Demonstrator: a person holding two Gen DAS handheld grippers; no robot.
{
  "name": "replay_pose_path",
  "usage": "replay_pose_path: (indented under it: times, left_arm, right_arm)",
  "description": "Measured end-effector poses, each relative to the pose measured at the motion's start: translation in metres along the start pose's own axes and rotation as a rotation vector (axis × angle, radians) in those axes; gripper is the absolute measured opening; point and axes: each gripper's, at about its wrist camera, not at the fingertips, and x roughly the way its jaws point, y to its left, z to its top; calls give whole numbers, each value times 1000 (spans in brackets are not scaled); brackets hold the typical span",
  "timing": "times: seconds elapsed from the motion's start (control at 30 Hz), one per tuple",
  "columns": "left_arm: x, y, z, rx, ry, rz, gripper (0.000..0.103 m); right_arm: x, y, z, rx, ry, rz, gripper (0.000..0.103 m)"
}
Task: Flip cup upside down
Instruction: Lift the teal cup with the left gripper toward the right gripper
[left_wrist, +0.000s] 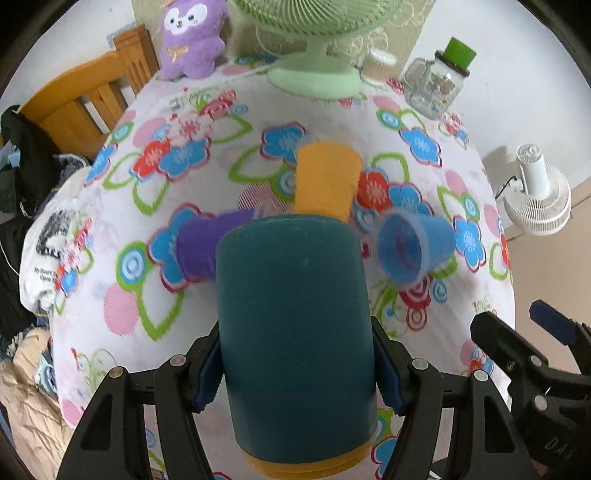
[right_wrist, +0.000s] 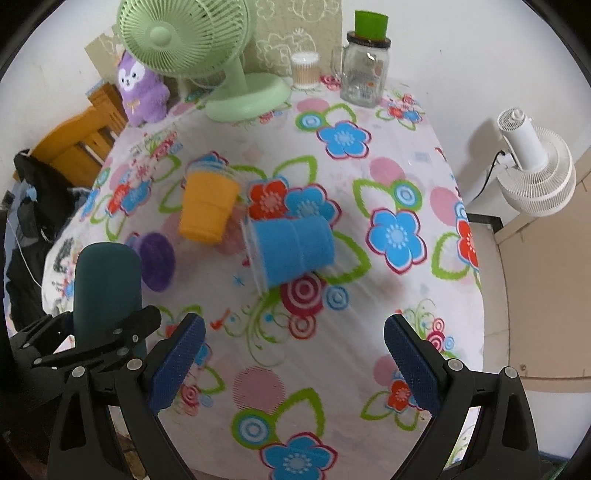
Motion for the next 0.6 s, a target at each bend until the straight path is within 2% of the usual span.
replay_pose_path:
  times: [0.27,0.6]
  left_arm:
    - [40,-11,-20,-7,61,-10,70]
    - [80,-13,-26,-3,106,-3,70]
  right_arm:
    - [30,-16,-14,-10,80,-29,99]
    - [66,-23,-22,-21,160,-47,99]
